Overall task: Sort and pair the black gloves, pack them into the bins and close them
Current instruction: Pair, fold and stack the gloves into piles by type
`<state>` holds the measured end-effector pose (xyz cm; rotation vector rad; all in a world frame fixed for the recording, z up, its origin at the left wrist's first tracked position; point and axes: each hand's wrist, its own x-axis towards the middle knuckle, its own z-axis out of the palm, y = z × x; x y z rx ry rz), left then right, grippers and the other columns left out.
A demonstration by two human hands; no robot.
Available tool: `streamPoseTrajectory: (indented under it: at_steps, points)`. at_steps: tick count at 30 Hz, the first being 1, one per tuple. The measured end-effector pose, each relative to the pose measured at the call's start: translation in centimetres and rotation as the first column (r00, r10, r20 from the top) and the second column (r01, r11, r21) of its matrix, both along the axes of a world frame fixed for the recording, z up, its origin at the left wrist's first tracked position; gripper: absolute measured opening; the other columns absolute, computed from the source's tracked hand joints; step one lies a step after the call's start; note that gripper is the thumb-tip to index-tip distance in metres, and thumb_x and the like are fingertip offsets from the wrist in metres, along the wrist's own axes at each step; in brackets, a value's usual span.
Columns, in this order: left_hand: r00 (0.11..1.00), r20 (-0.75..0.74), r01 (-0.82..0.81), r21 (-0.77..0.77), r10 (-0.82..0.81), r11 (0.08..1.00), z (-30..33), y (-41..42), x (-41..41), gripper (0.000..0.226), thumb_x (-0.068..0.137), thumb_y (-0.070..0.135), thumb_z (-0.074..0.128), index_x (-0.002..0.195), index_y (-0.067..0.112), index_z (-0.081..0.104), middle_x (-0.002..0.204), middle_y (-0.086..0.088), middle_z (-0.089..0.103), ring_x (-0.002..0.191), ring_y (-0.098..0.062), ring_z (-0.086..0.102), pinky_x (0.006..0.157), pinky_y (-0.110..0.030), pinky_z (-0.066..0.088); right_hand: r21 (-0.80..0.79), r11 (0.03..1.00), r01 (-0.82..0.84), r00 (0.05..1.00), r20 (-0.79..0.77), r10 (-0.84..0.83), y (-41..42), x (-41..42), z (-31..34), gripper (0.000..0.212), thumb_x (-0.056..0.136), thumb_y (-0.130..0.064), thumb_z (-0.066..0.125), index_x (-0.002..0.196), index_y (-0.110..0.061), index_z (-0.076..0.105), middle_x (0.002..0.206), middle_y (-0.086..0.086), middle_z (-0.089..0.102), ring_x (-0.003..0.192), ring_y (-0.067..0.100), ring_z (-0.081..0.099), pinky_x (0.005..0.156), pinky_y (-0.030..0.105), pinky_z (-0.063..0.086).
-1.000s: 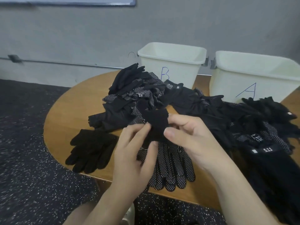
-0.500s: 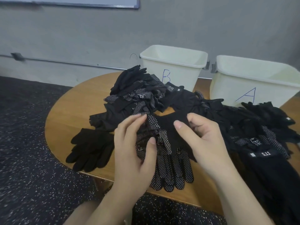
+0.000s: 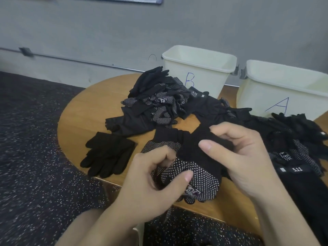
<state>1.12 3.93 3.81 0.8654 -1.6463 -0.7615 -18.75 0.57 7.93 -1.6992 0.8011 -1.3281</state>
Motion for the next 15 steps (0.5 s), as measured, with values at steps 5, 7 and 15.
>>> streamPoseTrajectory:
  at_steps: [5,7,15]
  points:
    - [0.945,-0.203,0.298,0.223,-0.255,0.928,-0.1,1.8,3.2,0.031,0.090,0.033,0.078,0.081,0.008,0.062,0.071,-0.007,0.057,0.069,-0.013,0.054,0.063,-0.027,0.041,-0.024,0.996,-0.088,0.991,-0.107,0.085,0.8,1.2,0.2,0.012,0.086,-0.044,0.077,0.084,-0.032,0.075,0.081,-0.009,0.075,0.076,0.003,0.067,0.072,0.019,0.052]
    - [0.942,-0.186,0.326,0.324,-0.278,0.888,-0.3,1.6,3.9,0.029,0.093,0.030,0.077,0.090,0.002,0.067,0.080,-0.014,0.065,0.078,-0.016,0.062,0.069,-0.030,0.047,0.036,0.996,-0.082,0.989,-0.118,0.086,0.4,1.7,0.0,0.011,0.085,-0.044,0.078,0.085,-0.033,0.077,0.086,-0.005,0.078,0.080,0.007,0.072,0.073,0.021,0.054]
    - [0.988,0.027,-0.152,0.407,0.154,0.901,-1.9,-1.4,3.9,0.009,0.095,0.021,0.072,0.088,0.017,0.074,0.086,-0.001,0.077,0.086,-0.019,0.074,0.077,-0.046,0.060,0.492,0.861,-0.131,0.932,-0.236,0.277,-3.5,2.4,-2.2,0.024,0.085,-0.029,0.082,0.108,-0.026,0.078,0.108,0.004,0.078,0.099,0.027,0.075,0.086,0.050,0.059]
